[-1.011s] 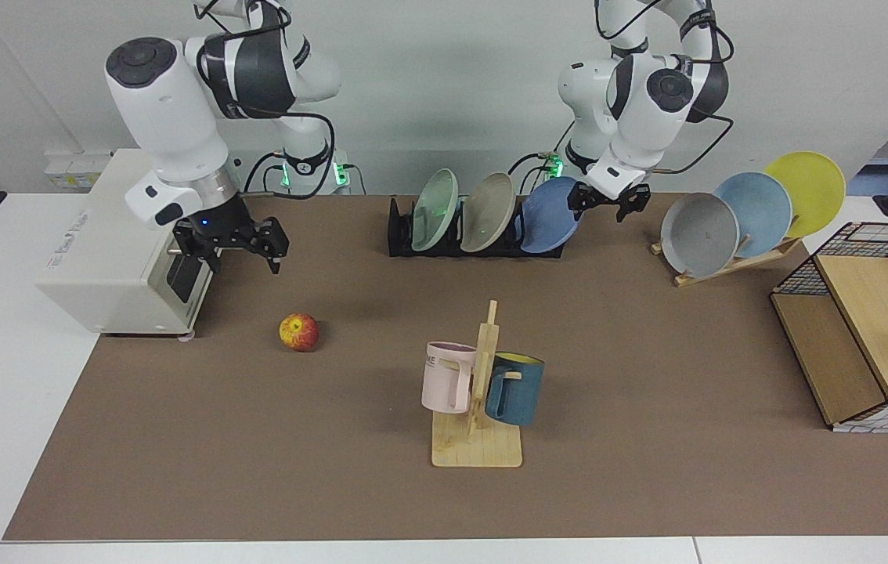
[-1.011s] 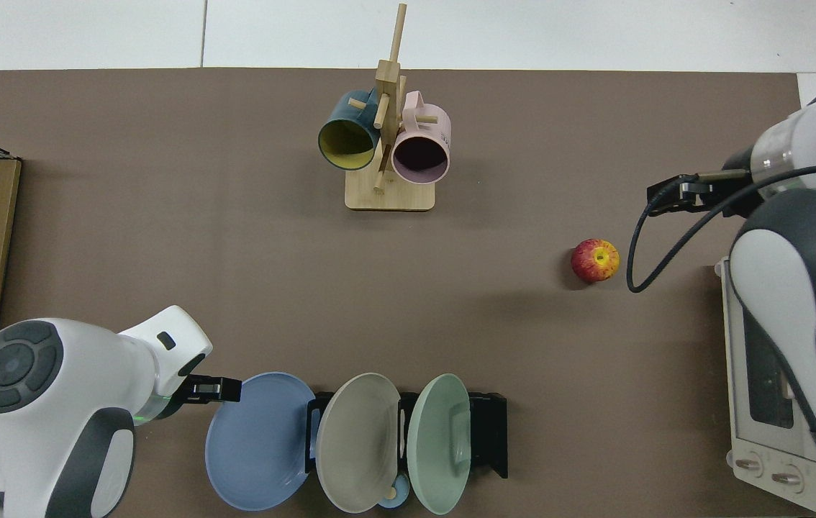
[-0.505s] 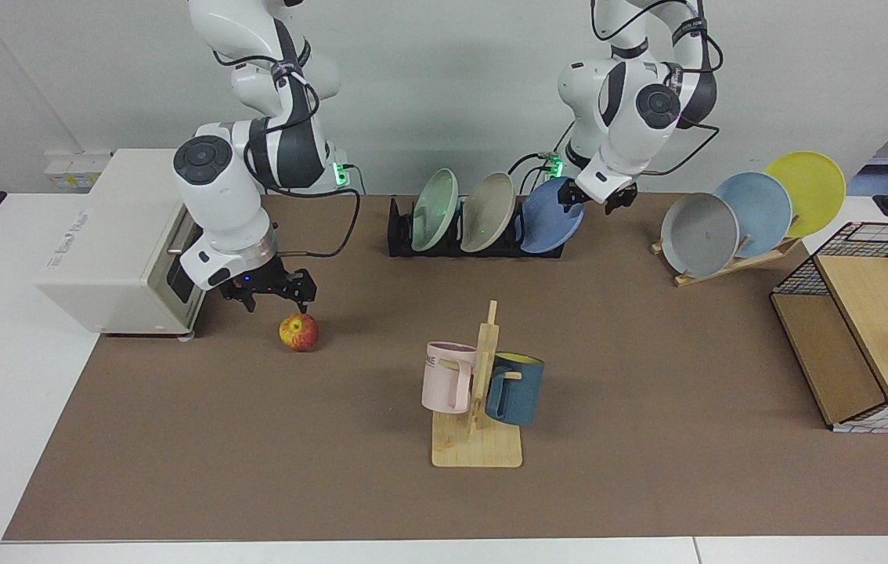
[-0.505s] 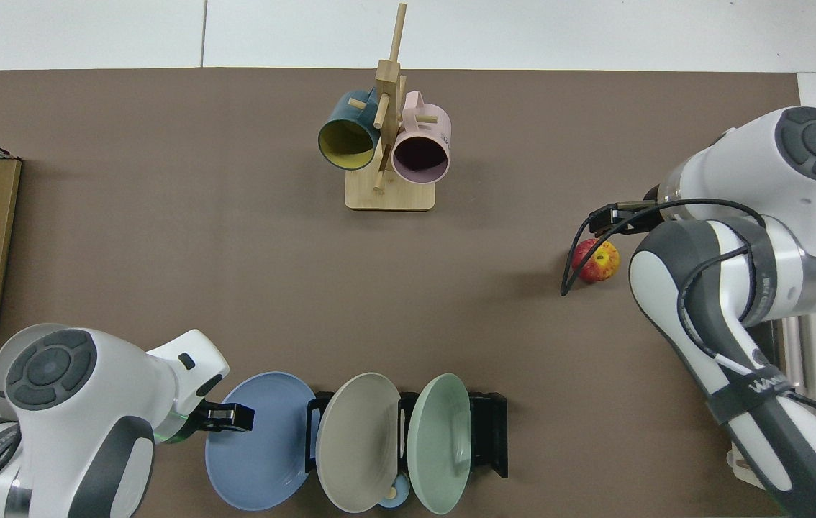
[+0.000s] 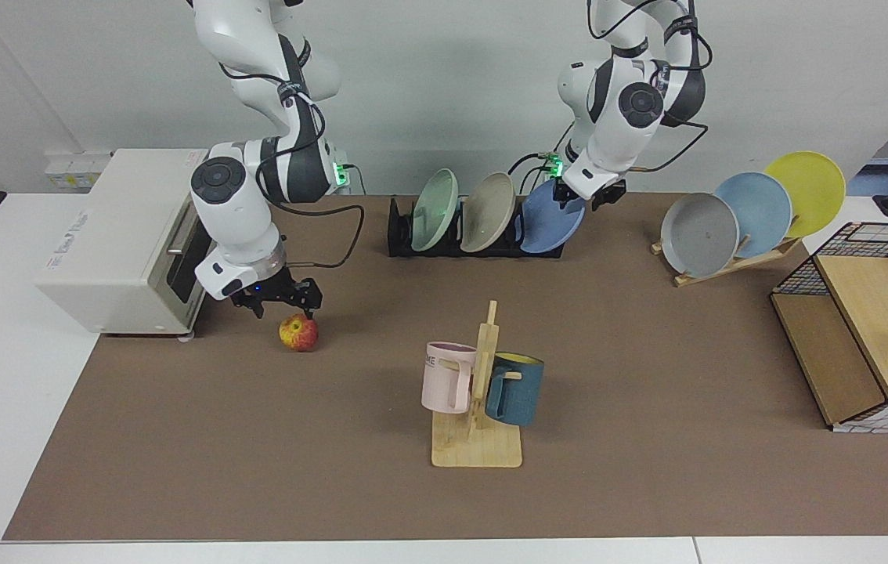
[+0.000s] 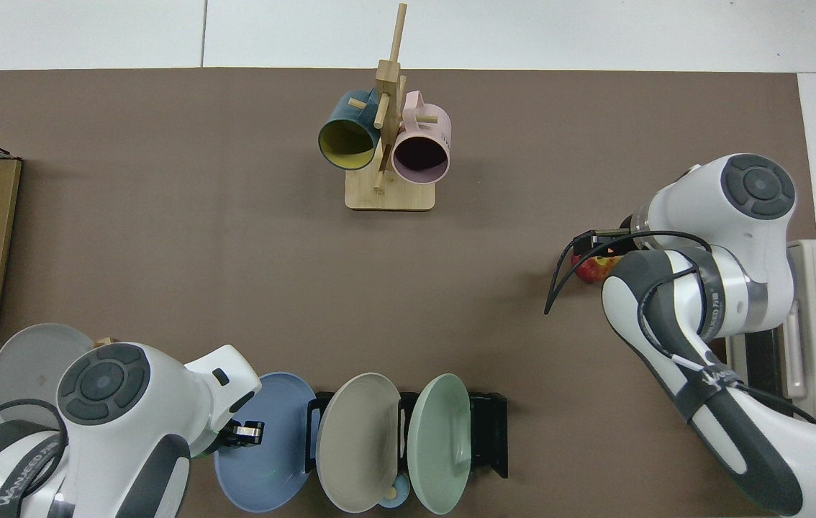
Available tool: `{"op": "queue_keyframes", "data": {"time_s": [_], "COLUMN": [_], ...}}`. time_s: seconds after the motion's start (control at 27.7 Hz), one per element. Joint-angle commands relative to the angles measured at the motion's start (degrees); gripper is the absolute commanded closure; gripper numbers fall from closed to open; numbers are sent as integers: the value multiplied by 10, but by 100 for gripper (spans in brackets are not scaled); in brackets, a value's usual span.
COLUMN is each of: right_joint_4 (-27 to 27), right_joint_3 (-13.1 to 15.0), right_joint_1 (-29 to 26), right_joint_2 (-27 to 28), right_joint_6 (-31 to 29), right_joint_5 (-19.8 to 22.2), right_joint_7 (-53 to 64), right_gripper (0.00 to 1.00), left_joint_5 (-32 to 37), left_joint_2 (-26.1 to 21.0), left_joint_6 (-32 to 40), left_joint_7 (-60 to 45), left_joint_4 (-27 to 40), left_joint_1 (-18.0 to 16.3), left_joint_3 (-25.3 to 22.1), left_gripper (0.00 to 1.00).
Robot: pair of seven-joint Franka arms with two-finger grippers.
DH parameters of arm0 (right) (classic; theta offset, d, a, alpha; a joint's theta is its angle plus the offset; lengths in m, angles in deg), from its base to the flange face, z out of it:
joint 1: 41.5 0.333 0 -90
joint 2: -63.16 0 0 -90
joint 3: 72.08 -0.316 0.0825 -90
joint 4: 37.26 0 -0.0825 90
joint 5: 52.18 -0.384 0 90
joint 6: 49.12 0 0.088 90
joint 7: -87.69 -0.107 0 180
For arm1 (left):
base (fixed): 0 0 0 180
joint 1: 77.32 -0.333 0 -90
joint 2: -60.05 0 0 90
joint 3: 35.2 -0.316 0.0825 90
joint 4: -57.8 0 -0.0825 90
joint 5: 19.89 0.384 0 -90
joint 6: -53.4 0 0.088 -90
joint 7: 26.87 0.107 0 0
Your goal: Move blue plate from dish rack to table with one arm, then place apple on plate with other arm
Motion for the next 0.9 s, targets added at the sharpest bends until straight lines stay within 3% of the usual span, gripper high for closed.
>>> {"op": "queue_keyframes", "data": {"time_s": [0.0, 0.4, 0.54, 0.61, 0.72, 0.79, 0.87], "right_joint_4": [-5, -14, -19, -20, -19, -17, -13], "right_joint_3": [-2, -2, -2, -2, -2, -2, -2], "right_joint_1": [-1, -1, -1, -1, -1, 0, -1], "right_joint_2": [35, 66, 65, 65, 65, 64, 61], "right_joint_6": [-44, -71, -71, -71, -67, -64, -58], "right_joint_5": [-4, -4, -5, -4, -4, -4, -4], "right_joint_7": [-12, -22, -23, -20, -17, -18, -18], "right_gripper": [0, 1, 10, 23, 60, 80, 89], "left_joint_5": [-5, 59, 64, 63, 56, 48, 11], "left_joint_2": [15, 12, 6, -2, -30, -61, -86], "left_joint_6": [21, 67, 101, 101, 89, 78, 56], "left_joint_7": [-3, -7, -3, -3, -3, -6, -6], "left_joint_4": [-2, -70, -122, -139, -167, -196, -219], "left_joint_1": [1, -13, -28, -30, -29, -28, -28], "left_joint_3": [-5, -12, -26, -30, -40, -52, -71], "left_gripper": [100, 100, 100, 100, 100, 100, 100]}}
